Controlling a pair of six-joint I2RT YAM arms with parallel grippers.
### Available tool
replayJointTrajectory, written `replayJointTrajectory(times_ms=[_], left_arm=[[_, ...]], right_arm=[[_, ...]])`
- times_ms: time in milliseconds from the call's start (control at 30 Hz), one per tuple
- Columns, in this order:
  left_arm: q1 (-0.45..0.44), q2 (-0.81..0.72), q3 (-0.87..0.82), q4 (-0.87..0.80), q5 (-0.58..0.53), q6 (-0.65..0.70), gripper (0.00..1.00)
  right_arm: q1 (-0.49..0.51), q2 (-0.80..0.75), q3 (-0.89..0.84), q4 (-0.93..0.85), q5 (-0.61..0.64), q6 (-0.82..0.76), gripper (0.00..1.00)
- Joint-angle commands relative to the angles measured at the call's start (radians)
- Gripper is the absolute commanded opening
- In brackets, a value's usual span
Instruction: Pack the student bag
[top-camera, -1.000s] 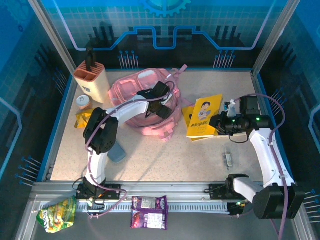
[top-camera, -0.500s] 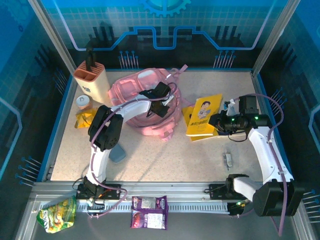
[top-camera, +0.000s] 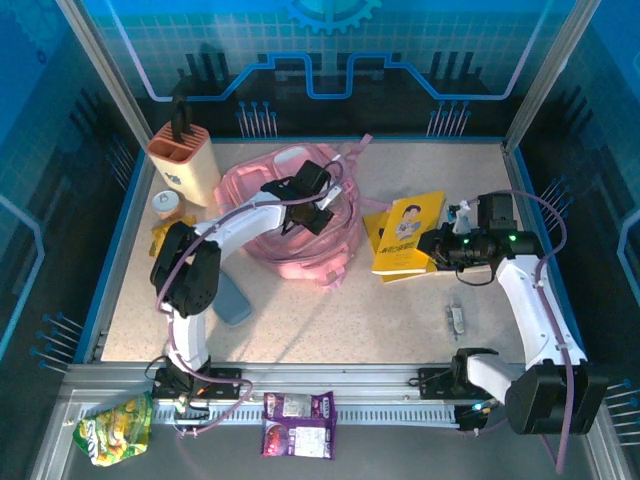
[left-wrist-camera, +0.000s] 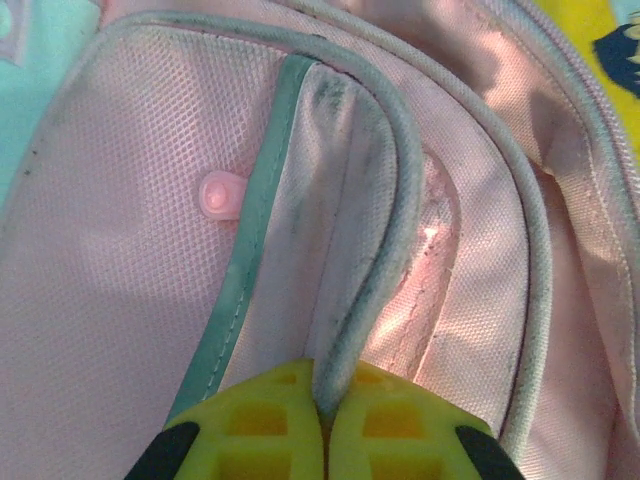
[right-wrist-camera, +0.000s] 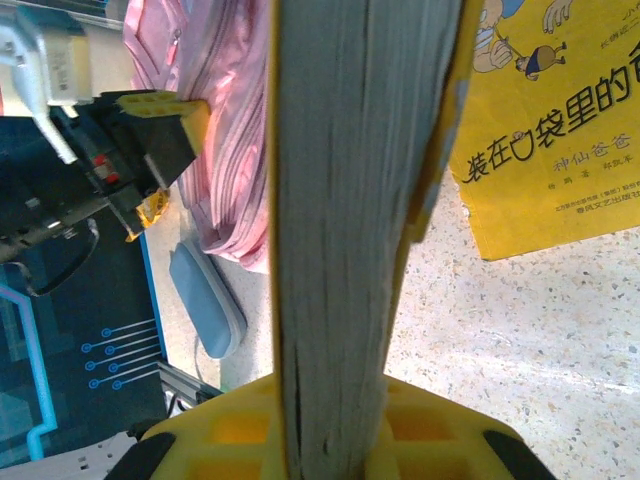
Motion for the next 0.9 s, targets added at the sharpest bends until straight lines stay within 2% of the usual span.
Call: replayJointTrajectory(times_ms=[0, 233, 467, 667, 867], left_arm=[[0.008, -0.115, -0.022, -0.030, 0.061, -0.011, 0.00], [0.008, -0.220, -0.015, -0.030, 0.010, 0.025, 0.00], [0.013, -0.284, 0.018, -0.005, -0.014, 0.030, 0.00], [0.019, -0.306, 0.064, -0.020, 0.008, 0.020, 0.00], [0.024, -0.346, 0.076, -0.037, 0.024, 0.042, 0.00]], right_arm=[[-0.015, -0.045, 0.016, -0.016, -0.062, -0.038, 0.00], [-0.002, -0.080, 0.026, -0.087, -0.115, -0.073, 0.00], [0.078, -0.121, 0.007, -0.058, -0.144, -0.025, 0.00], [0.222, -0.140, -0.071, 0.152, -0.139, 0.151, 0.00], [0.358, -0.068, -0.141, 0.342, -0.049, 0.270, 0.00]])
